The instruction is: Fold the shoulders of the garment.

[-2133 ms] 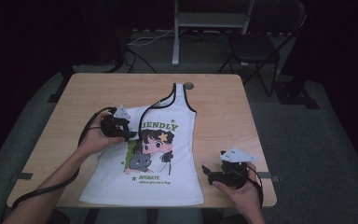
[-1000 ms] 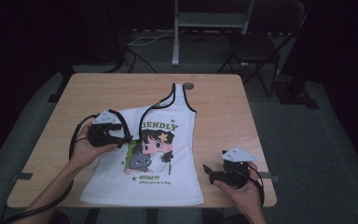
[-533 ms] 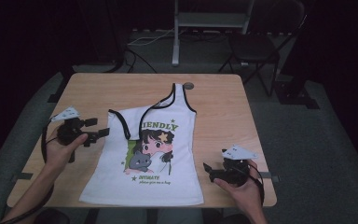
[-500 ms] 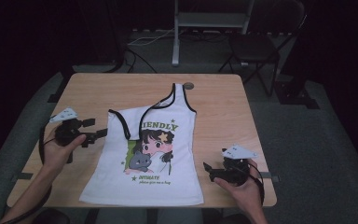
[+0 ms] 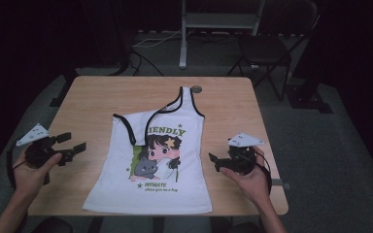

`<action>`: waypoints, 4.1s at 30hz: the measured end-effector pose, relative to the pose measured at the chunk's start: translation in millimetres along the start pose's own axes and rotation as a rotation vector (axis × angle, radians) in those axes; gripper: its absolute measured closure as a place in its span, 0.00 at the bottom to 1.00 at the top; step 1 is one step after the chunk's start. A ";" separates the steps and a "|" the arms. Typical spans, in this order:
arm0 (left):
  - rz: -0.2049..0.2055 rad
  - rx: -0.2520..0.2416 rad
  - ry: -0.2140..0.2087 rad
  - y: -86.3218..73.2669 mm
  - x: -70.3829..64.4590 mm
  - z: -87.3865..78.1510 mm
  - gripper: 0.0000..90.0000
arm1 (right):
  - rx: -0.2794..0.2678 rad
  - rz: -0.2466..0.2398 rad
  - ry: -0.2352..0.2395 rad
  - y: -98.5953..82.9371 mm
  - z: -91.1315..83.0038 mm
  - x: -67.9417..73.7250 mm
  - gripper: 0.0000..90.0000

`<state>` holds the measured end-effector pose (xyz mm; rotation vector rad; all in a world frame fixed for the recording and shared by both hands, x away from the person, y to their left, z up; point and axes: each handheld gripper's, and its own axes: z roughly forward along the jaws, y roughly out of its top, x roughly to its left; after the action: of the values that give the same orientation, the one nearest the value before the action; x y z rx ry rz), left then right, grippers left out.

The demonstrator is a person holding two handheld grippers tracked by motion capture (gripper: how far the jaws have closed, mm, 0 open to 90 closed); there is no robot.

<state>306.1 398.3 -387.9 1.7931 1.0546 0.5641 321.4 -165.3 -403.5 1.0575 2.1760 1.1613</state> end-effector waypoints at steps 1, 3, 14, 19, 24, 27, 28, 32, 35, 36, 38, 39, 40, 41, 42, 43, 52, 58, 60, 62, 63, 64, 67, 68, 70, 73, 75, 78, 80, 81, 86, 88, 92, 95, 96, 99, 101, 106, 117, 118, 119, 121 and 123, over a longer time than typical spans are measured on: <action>0.006 0.001 0.011 -2.8 -0.5 -3.8 0.22 | -0.003 -0.007 0.001 2.8 1.9 -1.6 0.15; 0.007 -0.002 0.022 -7.1 -1.8 -8.6 0.22 | 0.000 -0.012 0.000 9.2 5.4 -5.1 0.15; -0.033 -0.025 0.084 -29.0 -3.9 -31.4 0.22 | -0.005 -0.020 -0.017 41.6 24.9 -28.3 0.15; -0.063 -0.054 0.092 -35.1 -3.6 -31.2 0.22 | -0.007 -0.008 -0.029 58.7 39.4 -44.4 0.15; -0.084 -0.054 0.092 -39.9 -3.1 -24.0 0.22 | 0.015 -0.003 -0.052 81.0 62.8 -64.1 0.15; -0.092 -0.048 0.100 -42.6 -2.5 -19.7 0.22 | 0.023 0.019 -0.053 94.2 76.3 -75.7 0.15; -0.094 -0.047 0.103 -43.5 -2.4 -18.2 0.22 | 0.027 0.026 -0.055 99.2 81.1 -79.9 0.15; -0.091 -0.034 0.129 -46.7 0.7 -11.3 0.22 | 0.034 0.099 -0.032 121.3 100.0 -97.4 0.15; -0.103 -0.033 0.135 -47.1 2.4 -6.5 0.22 | 0.035 0.137 -0.036 135.1 113.1 -106.1 0.16; -0.102 -0.032 0.137 -47.1 2.4 -4.9 0.22 | 0.038 0.135 -0.039 137.8 116.4 -107.5 0.18; -0.102 -0.025 0.142 -48.1 2.3 -1.5 0.22 | 0.048 0.153 -0.036 144.4 128.0 -110.1 0.23; -0.103 -0.022 0.140 -48.7 2.2 -0.2 0.22 | 0.054 0.151 -0.035 146.3 133.3 -110.9 0.25; -0.101 -0.019 0.140 -49.3 2.0 1.5 0.22 | 0.063 0.157 -0.036 147.5 137.7 -111.3 0.26; -0.095 -0.013 0.142 -49.8 1.5 3.3 0.22 | 0.072 0.156 -0.038 148.5 143.8 -112.2 0.28; -0.087 -0.007 0.144 -50.1 1.1 5.0 0.22 | 0.077 0.164 -0.037 149.4 149.5 -112.5 0.29; -0.090 -0.007 0.140 -50.4 0.8 6.7 0.22 | 0.085 0.166 -0.033 150.2 154.9 -113.1 0.31; -0.091 -0.011 0.130 -50.1 0.5 9.5 0.22 | 0.134 0.172 -0.034 148.8 191.9 -112.7 0.47; -0.084 -0.008 0.120 -50.2 -0.4 9.5 0.22 | 0.141 0.179 -0.033 153.6 211.4 -113.0 0.61; -0.092 -0.013 0.121 -50.4 0.1 9.4 0.22 | 0.142 0.193 -0.036 155.0 218.1 -114.6 0.65; -0.092 -0.013 0.121 -50.5 0.2 9.2 0.22 | 0.149 0.208 -0.035 154.4 226.7 -116.8 0.68; -0.092 -0.013 0.120 -50.5 0.1 9.1 0.22 | 0.149 0.208 -0.036 154.0 229.5 -117.3 0.70; -0.092 -0.013 0.121 -50.5 0.2 9.0 0.22 | 0.152 0.211 -0.035 153.7 233.1 -117.8 0.71; -0.096 -0.016 0.122 -50.7 0.3 8.5 0.22 | 0.146 0.234 -0.022 153.2 243.0 -117.2 0.75; -0.096 -0.015 0.122 -50.7 0.4 8.4 0.22 | 0.147 0.244 -0.024 152.1 246.6 -116.5 0.76; -0.097 -0.016 0.121 -50.8 0.7 8.3 0.22 | 0.158 0.244 -0.021 148.9 252.3 -115.9 0.76; -0.096 -0.018 0.122 -51.0 0.9 7.9 0.22 | 0.167 0.261 -0.025 142.9 259.8 -117.0 0.77; -0.095 -0.018 0.122 -51.0 0.6 7.9 0.22 | 0.175 0.274 -0.026 140.9 262.7 -117.9 0.77; -0.092 -0.016 0.122 -50.6 0.3 8.6 0.22 | 0.187 0.278 -0.033 139.3 267.5 -118.6 0.74; -0.089 -0.016 0.120 -50.6 0.2 8.7 0.22 | 0.179 0.293 -0.032 140.3 269.9 -118.9 0.74; -0.090 -0.017 0.120 -50.6 0.3 8.7 0.22 | 0.177 0.297 -0.031 142.1 271.0 -118.1 0.74; -0.080 -0.014 0.117 -50.7 -0.6 8.5 0.22 | 0.188 0.296 -0.019 149.4 277.8 -113.1 0.80; -0.079 -0.015 0.116 -50.8 -0.5 8.4 0.22 | 0.195 0.289 -0.023 147.7 279.2 -112.1 0.83; -0.080 -0.016 0.113 -50.9 -0.3 8.1 0.22 | 0.201 0.299 -0.029 142.2 279.9 -111.7 0.92; -0.075 -0.016 0.113 -50.8 -1.1 8.6 0.22 | 0.184 0.289 -0.012 144.4 277.2 -110.4 0.95; -0.073 -0.016 0.113 -50.8 -1.0 8.4 0.22 | 0.181 0.288 -0.008 145.5 276.1 -109.8 0.95; -0.075 -0.020 0.112 -51.0 -0.4 8.0 0.22 | 0.159 0.280 0.008 149.0 269.5 -108.4 0.95; -0.074 -0.020 0.112 -51.0 -0.3 7.8 0.22 | 0.150 0.255 0.021 151.9 263.2 -104.5 0.95; -0.072 -0.020 0.112 -50.7 -1.1 8.5 0.22 | 0.120 0.216 0.056 153.5 249.6 -90.1 0.96; -0.060 -0.012 0.120 -51.0 -1.5 7.7 0.22 | 0.086 0.128 0.100 135.9 212.8 -49.3 0.96; -0.058 -0.011 0.121 -50.9 -1.7 7.9 0.22 | 0.078 0.124 0.102 133.9 209.7 -45.1 0.96; -0.058 -0.011 0.123 -50.8 -2.1 8.3 0.22 | 0.071 0.120 0.109 131.9 206.6 -41.0 0.96; -0.051 -0.008 0.127 -50.5 -2.4 8.8 0.22 | 0.076 0.097 0.115 127.5 202.3 -31.2 0.96; -0.048 -0.005 0.131 -50.4 -2.2 8.9 0.22 | 0.086 0.071 0.121 122.5 199.1 -22.8 0.96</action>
<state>290.7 401.1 -436.7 1.7404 1.1812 0.6619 521.7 -42.7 -407.8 1.1358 2.3175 1.2004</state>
